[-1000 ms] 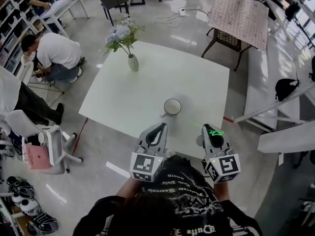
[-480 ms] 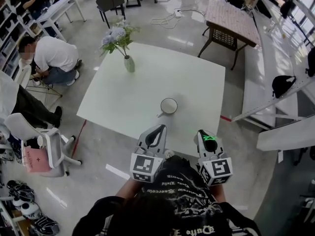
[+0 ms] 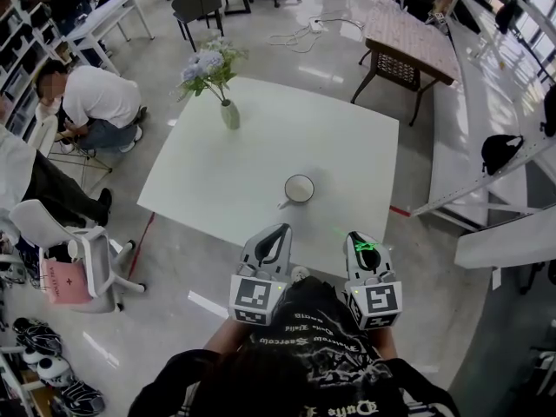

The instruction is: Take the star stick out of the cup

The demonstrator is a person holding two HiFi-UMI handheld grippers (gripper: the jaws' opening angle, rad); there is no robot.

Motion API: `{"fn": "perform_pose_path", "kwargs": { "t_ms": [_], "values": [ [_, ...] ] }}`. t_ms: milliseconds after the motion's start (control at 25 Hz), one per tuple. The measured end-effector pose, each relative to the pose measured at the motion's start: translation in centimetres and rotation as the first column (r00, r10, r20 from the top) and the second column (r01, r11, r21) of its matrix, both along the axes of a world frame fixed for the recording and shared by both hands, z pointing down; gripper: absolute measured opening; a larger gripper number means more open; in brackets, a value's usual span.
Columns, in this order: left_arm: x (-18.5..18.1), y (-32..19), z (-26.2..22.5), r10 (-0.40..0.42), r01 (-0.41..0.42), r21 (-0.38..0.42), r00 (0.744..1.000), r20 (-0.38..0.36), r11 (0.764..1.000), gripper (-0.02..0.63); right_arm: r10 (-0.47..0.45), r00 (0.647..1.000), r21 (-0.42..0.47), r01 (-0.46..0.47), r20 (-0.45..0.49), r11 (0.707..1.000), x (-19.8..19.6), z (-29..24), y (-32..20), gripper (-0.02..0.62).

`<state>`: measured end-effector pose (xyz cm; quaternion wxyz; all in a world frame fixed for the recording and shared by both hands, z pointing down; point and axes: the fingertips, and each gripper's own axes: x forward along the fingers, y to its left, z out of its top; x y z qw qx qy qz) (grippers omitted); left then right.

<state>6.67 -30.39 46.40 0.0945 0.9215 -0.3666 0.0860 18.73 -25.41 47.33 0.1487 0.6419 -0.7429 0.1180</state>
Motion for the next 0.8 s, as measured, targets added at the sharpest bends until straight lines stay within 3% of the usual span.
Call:
{"fn": "perform_pose_path", "kwargs": {
  "t_ms": [800],
  "values": [
    [-0.9, -1.1, 0.6, -0.015, 0.015, -0.008, 1.000, 0.006, 1.000, 0.020, -0.024, 0.999, -0.016, 0.024, -0.022, 1.000, -0.6, 0.5, -1.2, 0.017]
  ]
}}
